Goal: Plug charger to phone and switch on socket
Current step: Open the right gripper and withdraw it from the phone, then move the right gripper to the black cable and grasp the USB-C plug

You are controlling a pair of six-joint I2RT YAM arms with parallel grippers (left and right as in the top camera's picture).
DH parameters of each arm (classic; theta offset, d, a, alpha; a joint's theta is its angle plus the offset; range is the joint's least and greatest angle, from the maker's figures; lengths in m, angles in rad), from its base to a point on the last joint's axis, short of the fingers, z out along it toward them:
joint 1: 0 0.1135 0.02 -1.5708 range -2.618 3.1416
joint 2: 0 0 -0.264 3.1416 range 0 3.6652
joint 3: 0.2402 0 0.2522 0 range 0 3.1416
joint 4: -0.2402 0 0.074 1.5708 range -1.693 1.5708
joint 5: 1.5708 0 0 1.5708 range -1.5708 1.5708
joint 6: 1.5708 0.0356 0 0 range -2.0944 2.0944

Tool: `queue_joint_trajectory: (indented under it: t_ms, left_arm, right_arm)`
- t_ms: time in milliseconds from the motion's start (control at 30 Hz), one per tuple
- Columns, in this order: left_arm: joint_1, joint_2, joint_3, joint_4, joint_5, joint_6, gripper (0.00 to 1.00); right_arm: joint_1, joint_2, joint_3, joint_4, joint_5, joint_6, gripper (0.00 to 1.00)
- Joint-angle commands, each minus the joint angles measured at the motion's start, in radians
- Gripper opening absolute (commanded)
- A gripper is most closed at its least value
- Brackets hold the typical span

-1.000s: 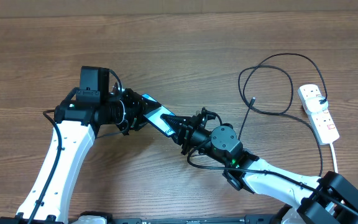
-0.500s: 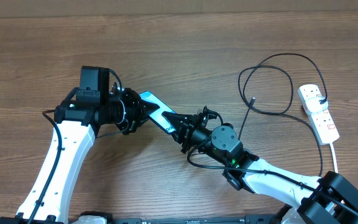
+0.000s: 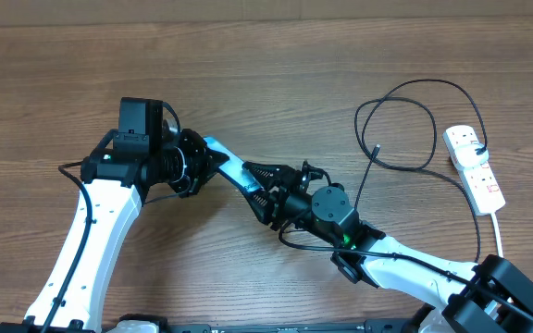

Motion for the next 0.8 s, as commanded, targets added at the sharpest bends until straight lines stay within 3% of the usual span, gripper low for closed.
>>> queue_joint_trajectory:
  t_ms: [0, 167, 400, 567, 633, 767]
  left_arm:
    - [-0.008, -0.015, 0.002, 0.006, -0.158, 0.08, 0.04]
    - [-0.008, -0.015, 0.002, 0.004, -0.227, 0.185, 0.04]
    - [-0.008, -0.015, 0.002, -0.005, -0.205, 0.261, 0.04]
    - [-0.008, -0.015, 0.002, -0.004, -0.114, 0.292, 0.04]
    - [-0.008, -0.015, 0.002, -0.005, -0.095, 0.312, 0.04]
    - [-0.006, -0.015, 0.002, -0.025, -0.095, 0.354, 0.04]
  right_arm:
    - [0.005, -0.009, 0.01, -0.072, 0.002, -0.05, 0.66]
    - [0.003, -0.009, 0.01, -0.247, 0.156, -0.189, 1.0]
    - [0.003, -0.009, 0.01, -0.368, 0.281, -0.216, 1.0]
    - [0.003, -0.009, 0.01, -0.381, 0.372, -0.679, 1.0]
    - [0.003, -0.009, 0.01, -0.38, 0.375, -0.751, 1.0]
    - [0.001, -0.02, 0.01, -0.386, 0.374, -0.757, 1.0]
